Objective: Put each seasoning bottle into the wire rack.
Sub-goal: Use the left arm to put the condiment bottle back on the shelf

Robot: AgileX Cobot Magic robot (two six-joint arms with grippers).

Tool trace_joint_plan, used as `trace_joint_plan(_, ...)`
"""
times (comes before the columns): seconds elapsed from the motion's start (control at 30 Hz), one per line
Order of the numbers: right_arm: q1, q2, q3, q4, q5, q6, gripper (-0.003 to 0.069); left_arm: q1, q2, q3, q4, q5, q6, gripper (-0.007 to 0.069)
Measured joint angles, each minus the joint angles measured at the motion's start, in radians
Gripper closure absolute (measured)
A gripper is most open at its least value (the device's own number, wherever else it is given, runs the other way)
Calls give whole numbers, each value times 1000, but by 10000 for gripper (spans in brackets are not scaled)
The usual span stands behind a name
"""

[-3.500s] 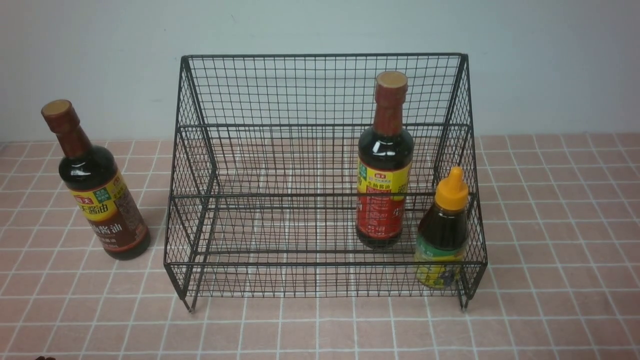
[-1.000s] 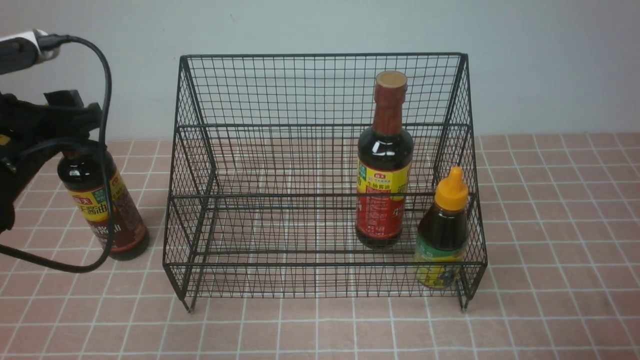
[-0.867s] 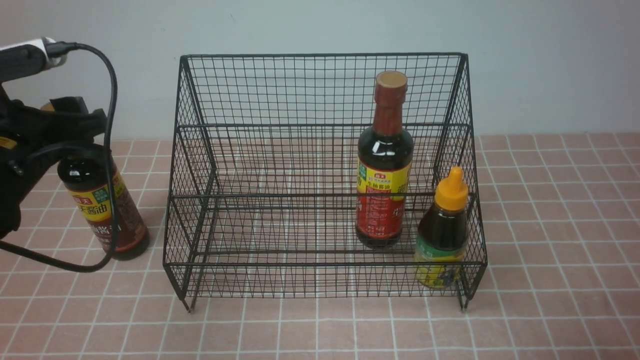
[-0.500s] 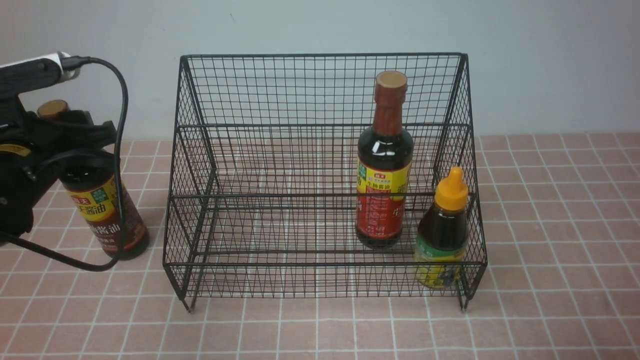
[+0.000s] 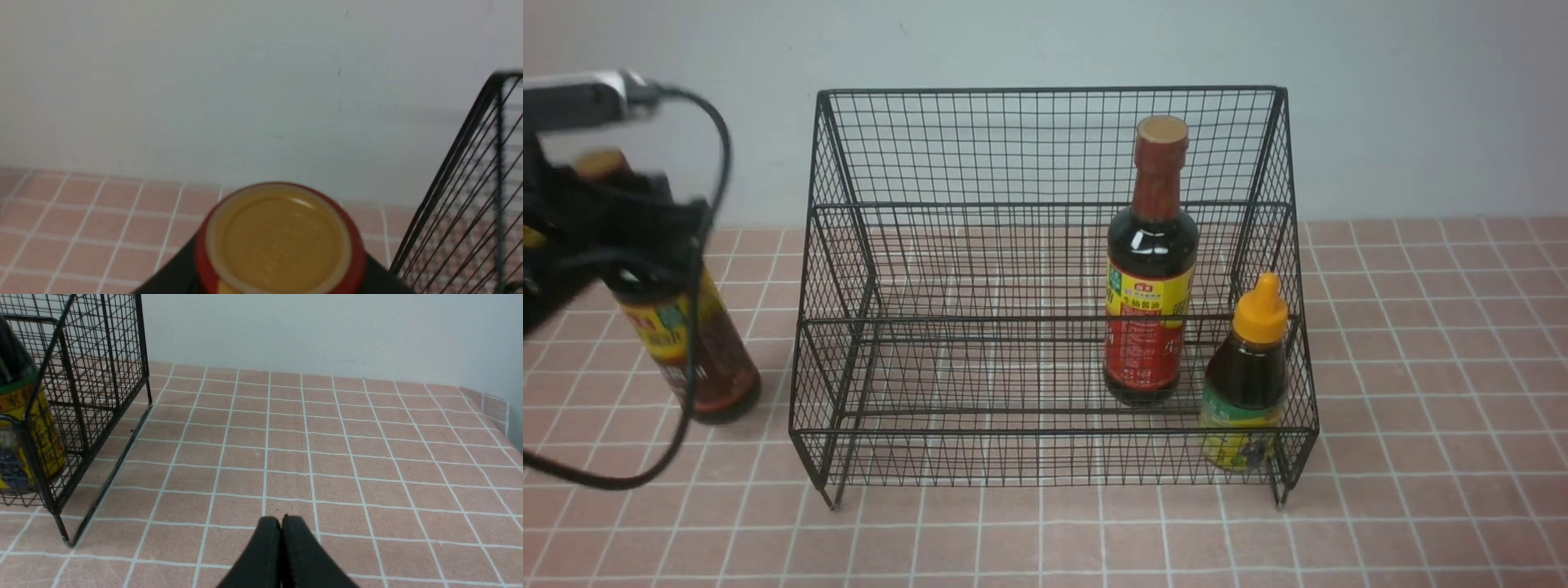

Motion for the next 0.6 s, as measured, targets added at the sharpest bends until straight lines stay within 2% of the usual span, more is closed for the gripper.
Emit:
trace_joint_plan(0.23, 0, 0, 0, 0, 0, 0, 673, -4, -163, -152, 21, 11, -19, 368)
trace_joint_plan(0.3, 0, 0, 0, 0, 0, 0, 673, -31, -194, -239, 24, 33, -23, 368)
trace_joint_plan(0.6, 0, 0, 0, 0, 0, 0, 673, -289, -138, -407, 30, 52, -19, 368)
